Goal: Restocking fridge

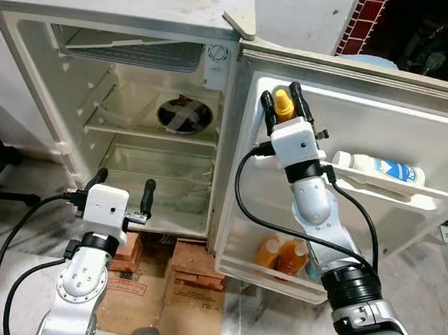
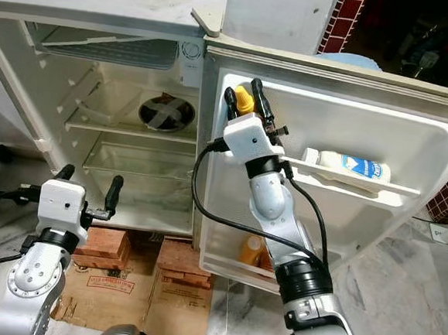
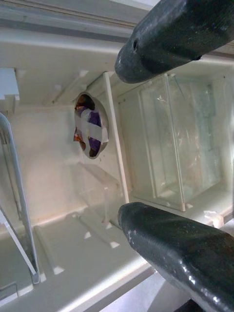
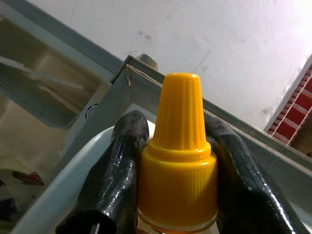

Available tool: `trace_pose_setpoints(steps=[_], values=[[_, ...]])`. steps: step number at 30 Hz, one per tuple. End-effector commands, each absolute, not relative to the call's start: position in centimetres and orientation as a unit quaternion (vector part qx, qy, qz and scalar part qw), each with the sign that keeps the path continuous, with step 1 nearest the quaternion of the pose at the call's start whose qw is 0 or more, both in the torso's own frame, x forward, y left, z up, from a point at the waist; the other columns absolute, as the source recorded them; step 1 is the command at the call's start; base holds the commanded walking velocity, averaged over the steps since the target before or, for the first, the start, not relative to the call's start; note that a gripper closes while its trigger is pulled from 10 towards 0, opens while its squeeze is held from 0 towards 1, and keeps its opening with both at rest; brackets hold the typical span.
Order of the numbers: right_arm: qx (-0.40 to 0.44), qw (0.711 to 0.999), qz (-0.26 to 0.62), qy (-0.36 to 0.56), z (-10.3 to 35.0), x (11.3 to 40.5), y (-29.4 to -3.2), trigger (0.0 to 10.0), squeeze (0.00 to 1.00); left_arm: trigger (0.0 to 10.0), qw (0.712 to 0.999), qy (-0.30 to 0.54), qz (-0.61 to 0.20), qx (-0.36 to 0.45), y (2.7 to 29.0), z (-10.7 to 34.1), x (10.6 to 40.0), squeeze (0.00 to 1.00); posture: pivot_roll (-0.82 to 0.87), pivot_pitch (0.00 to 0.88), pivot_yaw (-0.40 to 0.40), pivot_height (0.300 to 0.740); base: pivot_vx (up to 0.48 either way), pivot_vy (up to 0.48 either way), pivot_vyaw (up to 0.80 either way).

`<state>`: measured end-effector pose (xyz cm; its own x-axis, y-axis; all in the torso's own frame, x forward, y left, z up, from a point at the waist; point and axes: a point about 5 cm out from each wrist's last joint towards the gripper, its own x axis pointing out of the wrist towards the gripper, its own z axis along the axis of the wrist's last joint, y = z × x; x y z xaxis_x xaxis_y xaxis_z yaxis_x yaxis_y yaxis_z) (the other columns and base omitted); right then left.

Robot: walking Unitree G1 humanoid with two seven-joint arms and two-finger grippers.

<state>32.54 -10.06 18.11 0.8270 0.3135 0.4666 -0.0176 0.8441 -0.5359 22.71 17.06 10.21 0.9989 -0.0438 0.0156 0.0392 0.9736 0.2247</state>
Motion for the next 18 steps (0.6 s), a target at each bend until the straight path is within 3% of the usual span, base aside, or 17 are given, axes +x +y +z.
trace_pose_setpoints(steps=[1,9,18], values=[[-0.303,0.917,0.087,-0.243,16.7,32.9,-10.8,10.0,0.00,10.0,0.993,-0.012,-0.022,0.118,17.1,10.5,22.5,0.00,0.09,0.000,-0.046,0.740,0.000,0.000,0.00],[-0.382,0.896,0.061,-0.217,15.6,33.0,-13.2,10.0,0.00,10.0,0.993,-0.009,-0.025,0.115,16.9,10.4,22.6,0.00,0.09,0.000,-0.048,0.740,0.000,0.000,0.00],[-0.388,0.909,0.055,-0.140,13.3,33.5,-14.4,10.0,0.00,10.0,0.993,-0.007,-0.023,0.112,16.9,10.3,22.7,0.00,0.09,0.000,-0.055,0.740,0.000,0.000,0.00]])
